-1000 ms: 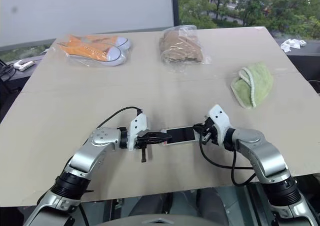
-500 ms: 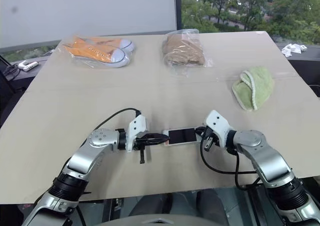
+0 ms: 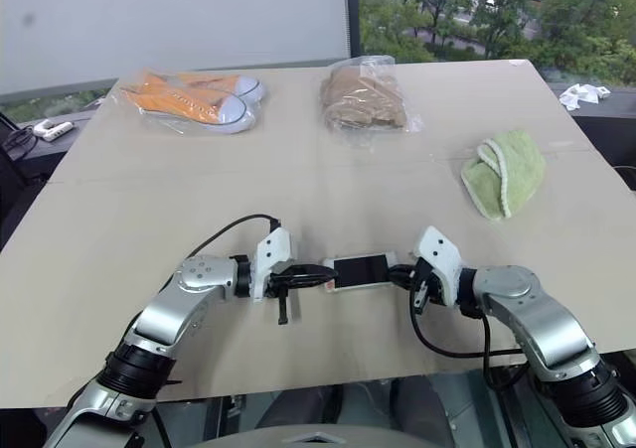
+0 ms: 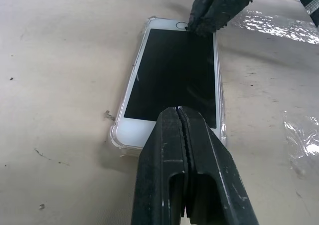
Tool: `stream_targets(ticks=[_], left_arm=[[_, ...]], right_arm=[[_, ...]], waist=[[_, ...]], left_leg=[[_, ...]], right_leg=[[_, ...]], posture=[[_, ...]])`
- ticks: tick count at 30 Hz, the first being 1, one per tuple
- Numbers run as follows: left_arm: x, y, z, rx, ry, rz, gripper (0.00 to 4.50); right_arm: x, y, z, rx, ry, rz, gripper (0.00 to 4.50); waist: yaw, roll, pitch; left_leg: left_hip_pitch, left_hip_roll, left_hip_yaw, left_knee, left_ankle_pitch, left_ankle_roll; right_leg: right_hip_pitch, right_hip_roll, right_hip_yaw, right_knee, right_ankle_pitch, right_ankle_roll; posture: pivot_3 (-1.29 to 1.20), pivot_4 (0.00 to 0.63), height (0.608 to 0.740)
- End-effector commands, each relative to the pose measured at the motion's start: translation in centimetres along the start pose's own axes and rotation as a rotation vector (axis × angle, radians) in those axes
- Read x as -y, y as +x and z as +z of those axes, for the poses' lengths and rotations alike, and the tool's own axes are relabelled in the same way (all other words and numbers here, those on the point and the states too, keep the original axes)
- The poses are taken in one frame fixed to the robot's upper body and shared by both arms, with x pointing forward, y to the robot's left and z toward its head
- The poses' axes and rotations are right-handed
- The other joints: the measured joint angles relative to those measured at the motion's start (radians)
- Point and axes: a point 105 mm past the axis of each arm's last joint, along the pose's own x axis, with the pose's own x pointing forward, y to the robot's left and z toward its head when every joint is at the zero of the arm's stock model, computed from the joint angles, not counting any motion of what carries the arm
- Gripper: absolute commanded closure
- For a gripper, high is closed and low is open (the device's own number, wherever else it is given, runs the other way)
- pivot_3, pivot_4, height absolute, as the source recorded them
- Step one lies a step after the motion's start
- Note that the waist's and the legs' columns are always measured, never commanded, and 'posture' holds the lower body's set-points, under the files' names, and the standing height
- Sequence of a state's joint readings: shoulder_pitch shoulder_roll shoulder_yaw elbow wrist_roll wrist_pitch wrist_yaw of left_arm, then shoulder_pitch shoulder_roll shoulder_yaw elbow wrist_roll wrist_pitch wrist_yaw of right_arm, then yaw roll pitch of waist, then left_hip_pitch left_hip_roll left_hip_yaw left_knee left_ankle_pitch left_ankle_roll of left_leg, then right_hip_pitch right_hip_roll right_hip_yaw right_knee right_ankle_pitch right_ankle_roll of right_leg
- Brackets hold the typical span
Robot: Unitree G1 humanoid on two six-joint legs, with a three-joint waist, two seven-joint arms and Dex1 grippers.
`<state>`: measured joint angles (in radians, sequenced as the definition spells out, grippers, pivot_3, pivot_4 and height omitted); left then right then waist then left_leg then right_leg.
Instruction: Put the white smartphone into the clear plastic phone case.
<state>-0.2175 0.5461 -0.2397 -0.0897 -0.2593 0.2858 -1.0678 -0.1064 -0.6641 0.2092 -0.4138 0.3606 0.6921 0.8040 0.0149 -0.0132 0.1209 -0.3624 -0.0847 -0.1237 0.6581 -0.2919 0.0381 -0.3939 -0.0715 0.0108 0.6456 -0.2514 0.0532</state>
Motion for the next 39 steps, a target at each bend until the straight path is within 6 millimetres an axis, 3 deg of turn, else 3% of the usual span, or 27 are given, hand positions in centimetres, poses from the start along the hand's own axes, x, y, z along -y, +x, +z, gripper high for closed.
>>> stream_targets(ticks=[1,5,15,20,28,31,36,37,39], left_arm=[[0.2,0.0,0.3,0.0,0.019,-0.008,4.5],[0.3,0.0,0.3,-0.002,0.021,-0.012,4.5],[0.3,0.2,0.3,0.0,0.023,-0.006,4.5],[0.3,0.2,0.2,-0.001,0.023,0.0,4.5],[-0.3,-0.1,1.6,0.064,0.028,0.03,4.5],[-0.4,-0.9,2.5,0.102,0.026,0.071,4.5],[0.0,-4.3,3.7,0.166,-0.023,0.156,4.5],[0.1,-5.2,3.8,0.169,-0.033,0.176,4.5],[0.5,-7.3,2.8,0.129,-0.056,0.217,4.0]], right_arm=[[-0.9,0.0,-5.3,-0.212,0.151,0.026,4.34],[-0.3,-0.2,-6.8,-0.299,0.153,-0.021,4.34],[-0.5,0.5,-7.6,-0.37,0.166,-0.04,4.34],[0.1,0.7,-5.9,-0.282,0.175,-0.054,4.34],[0.8,-1.9,1.3,0.145,0.181,0.019,4.34],[2.1,-3.9,2.5,0.242,0.125,-0.034,4.34],[3.4,-6.7,0.9,0.21,0.078,-0.088,4.34],[3.7,-7.1,0.6,0.2,0.069,-0.1,3.81],[4.1,-8.2,0.0,0.195,0.067,-0.103,3.23]], waist=[[0.0,0.0,0.0],[0.001,-0.001,-0.001],[0.001,-0.005,-0.004],[0.0,-0.006,-0.005],[0.002,0.003,0.007],[-0.001,0.006,0.016],[-0.003,0.007,0.021],[-0.003,0.008,0.021],[-0.005,0.008,0.021]], left_leg=[[0.0,0.0,0.0,0.0,0.0,0.0],[0.0,0.0,0.0,0.0,0.0,0.0],[0.002,0.0,-0.001,0.0,-0.001,0.001],[0.002,0.0,-0.002,0.0,-0.001,0.001],[-0.002,0.0,-0.002,0.0,0.0,0.0],[-0.007,0.0,-0.002,0.0,0.002,-0.003],[-0.01,0.0,-0.001,-0.003,0.002,-0.004],[-0.01,0.0,-0.001,-0.004,0.002,-0.004],[-0.011,0.001,0.0,-0.005,0.002,-0.004]], right_leg=[[0.0,0.0,0.0,0.0,0.0,0.0],[0.001,0.0,0.0,0.0,0.0,0.0],[0.003,0.0,-0.001,-0.001,0.0,0.0],[0.003,0.0,-0.001,-0.001,0.0,0.0],[0.0,0.0,-0.002,-0.001,0.0,0.0],[-0.004,0.0,-0.002,-0.001,0.0,0.0],[-0.009,0.0,-0.001,-0.001,0.0,0.0],[-0.01,0.0,0.0,-0.002,0.0,0.0],[-0.012,0.0,0.0,-0.001,0.0,0.0]], posture=[[0.0,0.15,0.74],[0.0,0.15,0.74],[0.0,0.15,0.74],[0.0,0.15,0.74],[0.0,0.15,0.74],[0.0,0.15,0.74],[0.0,0.15,0.74],[0.0,0.15,0.74],[0.0,0.15,0.74]])
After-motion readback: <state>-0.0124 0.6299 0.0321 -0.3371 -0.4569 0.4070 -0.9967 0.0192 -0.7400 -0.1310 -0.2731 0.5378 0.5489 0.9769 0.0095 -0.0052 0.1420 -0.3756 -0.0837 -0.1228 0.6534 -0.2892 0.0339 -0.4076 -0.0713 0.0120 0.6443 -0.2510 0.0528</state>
